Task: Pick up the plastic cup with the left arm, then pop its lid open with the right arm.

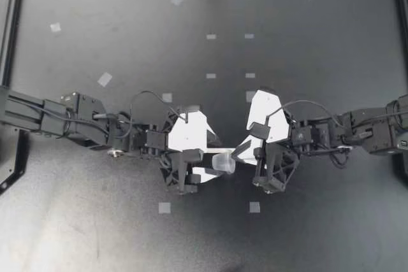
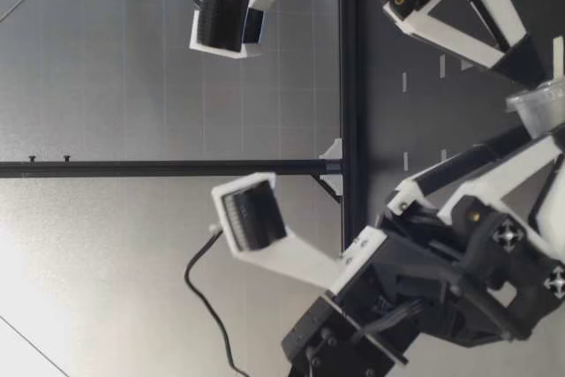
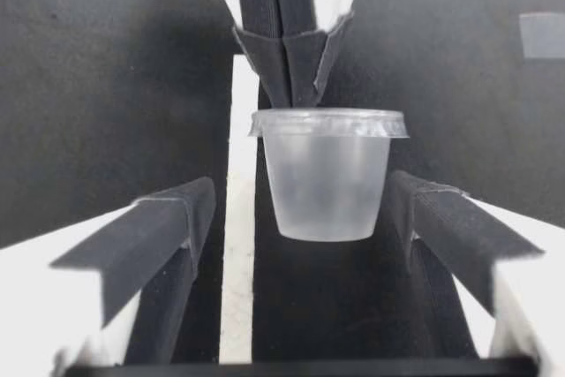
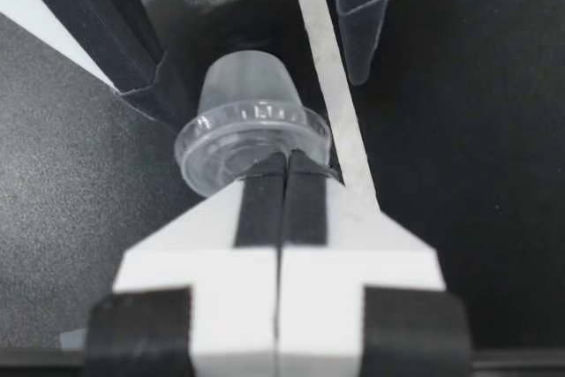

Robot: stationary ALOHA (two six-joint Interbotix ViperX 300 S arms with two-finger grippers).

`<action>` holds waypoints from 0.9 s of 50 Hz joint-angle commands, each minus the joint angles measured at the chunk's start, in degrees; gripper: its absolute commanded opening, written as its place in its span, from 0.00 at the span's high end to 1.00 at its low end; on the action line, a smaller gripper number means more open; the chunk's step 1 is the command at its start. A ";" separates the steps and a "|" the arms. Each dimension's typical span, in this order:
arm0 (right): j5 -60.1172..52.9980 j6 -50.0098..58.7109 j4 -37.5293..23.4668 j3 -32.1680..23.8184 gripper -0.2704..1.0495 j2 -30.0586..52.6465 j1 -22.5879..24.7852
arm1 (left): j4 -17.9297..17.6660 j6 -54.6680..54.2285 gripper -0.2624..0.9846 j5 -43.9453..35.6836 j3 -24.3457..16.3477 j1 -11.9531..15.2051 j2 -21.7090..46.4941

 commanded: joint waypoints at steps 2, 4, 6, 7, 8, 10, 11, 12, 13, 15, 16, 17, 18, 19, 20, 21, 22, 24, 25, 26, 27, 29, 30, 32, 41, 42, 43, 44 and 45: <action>-0.53 -0.09 -0.09 -0.26 0.87 -1.05 -0.26 | 0.00 0.35 0.21 1.14 -2.02 0.18 -0.70; -0.62 -0.18 -0.09 -0.26 0.87 -1.05 -0.26 | 0.00 0.35 0.23 1.58 -2.46 0.18 -0.53; -0.53 -0.09 -0.18 -0.18 0.87 -1.05 -0.26 | 0.00 0.44 0.27 2.11 -2.81 0.18 -0.35; -0.53 -0.09 -0.18 -0.18 0.87 -1.05 -0.26 | 0.00 0.44 0.28 2.29 -2.99 0.18 -0.26; -0.53 -0.09 -0.09 -0.18 0.87 -1.14 -0.26 | 0.00 0.44 0.30 2.37 -3.16 0.18 -0.18; -0.53 -0.09 -0.09 -0.18 0.87 -1.14 -0.26 | 0.09 0.53 0.33 2.55 -3.34 0.18 0.00; -0.53 -0.09 -0.09 -0.18 0.87 -1.23 -0.35 | 0.18 0.53 0.35 2.64 -3.43 0.18 0.00; -0.53 -0.09 -0.18 -0.18 0.87 -1.23 -0.26 | 0.09 0.53 0.36 2.64 -3.52 0.18 0.09; -0.53 -0.09 -0.09 -0.09 0.87 -1.23 -0.35 | 0.18 0.53 0.38 2.64 -3.52 0.18 0.09; -0.44 -0.09 -0.09 -0.09 0.87 -1.41 -0.26 | 0.18 0.53 0.41 2.64 -3.52 0.18 0.09; -0.44 -0.09 -0.09 0.00 0.87 -1.41 -0.35 | 0.09 0.53 0.43 2.72 -3.52 0.18 0.00; -0.44 -0.09 -0.09 0.09 0.87 -1.58 -0.26 | 0.18 0.53 0.44 2.81 -3.60 0.18 0.00; -0.44 -0.09 -0.18 0.09 0.87 -1.67 -0.26 | 0.18 0.53 0.46 2.81 -3.52 0.18 0.00; -0.44 -0.09 -0.09 0.18 0.87 -1.93 -0.35 | 0.18 0.53 0.47 2.90 -3.52 0.18 0.09; -0.35 0.00 -0.09 0.26 0.87 -2.02 -0.26 | 0.18 0.53 0.49 2.99 -3.52 0.18 0.00; -0.18 0.00 -0.09 0.35 0.87 -2.37 -0.26 | 0.18 0.53 0.50 3.08 -3.52 0.18 0.00; -0.09 0.00 -0.09 0.44 0.87 -2.64 -0.35 | 0.18 0.53 0.51 3.08 -3.52 0.18 0.00; 0.26 0.00 -0.09 0.88 0.87 -3.78 -0.35 | 0.18 0.53 0.54 3.34 -3.52 0.18 -0.18; 0.53 0.09 -0.09 1.05 0.87 -4.39 -0.35 | 0.18 0.53 0.56 3.43 -3.52 0.18 -0.26; 0.88 0.18 -0.09 1.32 0.87 -5.10 -0.35 | 0.18 0.53 0.57 3.60 -3.52 0.18 -0.44; 1.23 0.18 -0.09 1.58 0.87 -5.98 -0.35 | 0.18 0.62 0.58 3.60 -3.43 0.18 -0.62; 2.11 0.26 -0.09 2.11 0.87 -8.17 -0.35 | 0.18 0.53 0.60 3.78 -3.16 0.18 -1.14; 2.55 0.35 -0.09 2.37 0.87 -9.40 -0.35 | 0.18 0.53 0.61 3.87 -3.08 0.18 -1.49; 3.43 0.44 -0.09 3.08 0.87 -12.30 -0.35 | 0.18 0.62 0.63 3.96 -2.72 0.18 -2.46; 4.66 3.16 0.35 8.00 0.87 -26.72 -0.35 | 0.18 2.46 0.65 1.76 -0.35 0.26 -10.46; 4.48 3.78 0.35 8.53 0.87 -27.95 -0.26 | 0.18 2.90 0.65 0.97 0.00 0.18 -11.43; 4.22 4.48 0.35 9.14 0.87 -29.00 -0.26 | 0.18 3.25 0.65 -0.09 0.44 0.26 -12.22; 3.87 5.19 0.35 9.76 0.87 -30.06 -0.09 | 0.09 3.69 0.65 -1.41 0.88 0.18 -13.10; 3.52 5.98 0.35 10.28 0.87 -30.85 0.09 | 0.00 3.96 0.65 -2.90 1.41 0.26 -13.80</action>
